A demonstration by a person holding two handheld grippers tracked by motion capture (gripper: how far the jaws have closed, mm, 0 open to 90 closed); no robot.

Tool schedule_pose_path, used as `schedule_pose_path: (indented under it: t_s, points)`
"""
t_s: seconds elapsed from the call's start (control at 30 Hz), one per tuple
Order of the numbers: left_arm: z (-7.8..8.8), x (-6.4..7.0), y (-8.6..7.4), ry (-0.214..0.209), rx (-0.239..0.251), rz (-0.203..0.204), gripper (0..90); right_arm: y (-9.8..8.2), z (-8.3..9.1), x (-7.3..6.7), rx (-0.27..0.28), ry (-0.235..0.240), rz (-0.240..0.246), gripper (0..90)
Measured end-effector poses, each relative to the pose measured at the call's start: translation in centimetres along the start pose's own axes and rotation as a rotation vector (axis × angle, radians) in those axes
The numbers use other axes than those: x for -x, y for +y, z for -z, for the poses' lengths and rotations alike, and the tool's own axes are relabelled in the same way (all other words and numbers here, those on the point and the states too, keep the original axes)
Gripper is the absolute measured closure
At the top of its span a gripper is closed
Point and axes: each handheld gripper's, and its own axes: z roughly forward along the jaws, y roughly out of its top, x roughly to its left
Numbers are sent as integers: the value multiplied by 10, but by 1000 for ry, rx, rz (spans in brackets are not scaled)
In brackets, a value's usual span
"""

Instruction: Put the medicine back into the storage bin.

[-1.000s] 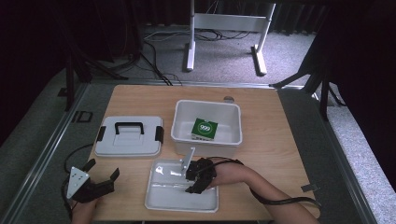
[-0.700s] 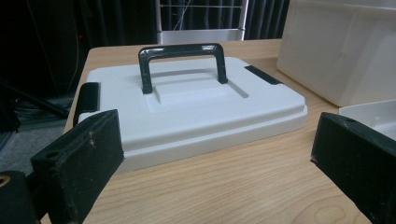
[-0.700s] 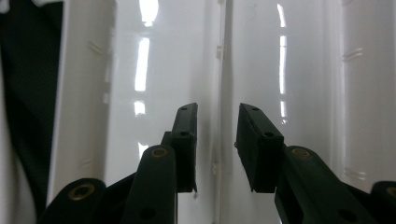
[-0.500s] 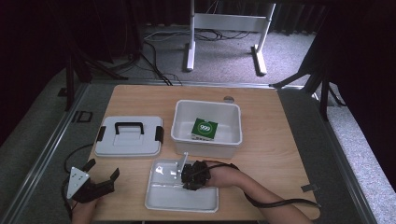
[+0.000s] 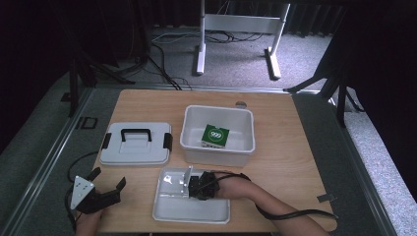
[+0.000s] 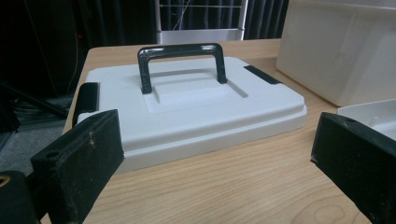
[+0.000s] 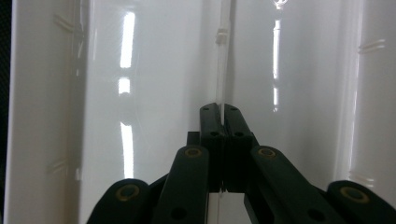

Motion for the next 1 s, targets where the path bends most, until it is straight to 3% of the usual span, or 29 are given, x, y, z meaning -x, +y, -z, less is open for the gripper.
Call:
schedule_pose_path:
  t_s: [0.17, 0.47, 0.8, 0.83, 1.0]
  points:
    - [0, 0, 0, -4, -1, 4, 20, 2, 7, 0, 5, 26, 1, 888]
    - [0, 0, 0, -5, -2, 3, 21, 0, 34, 2, 38, 12, -4, 888]
    - [0, 0, 0, -2, -2, 4, 20, -6, 54, -1, 60, 56, -8, 888]
    - [0, 0, 0, -1, -2, 5, 21, -7, 60, -3, 52, 33, -7, 888]
    - [0, 0, 0, 1, -1, 3, 20, -7, 73, -3, 57, 32, -1, 888]
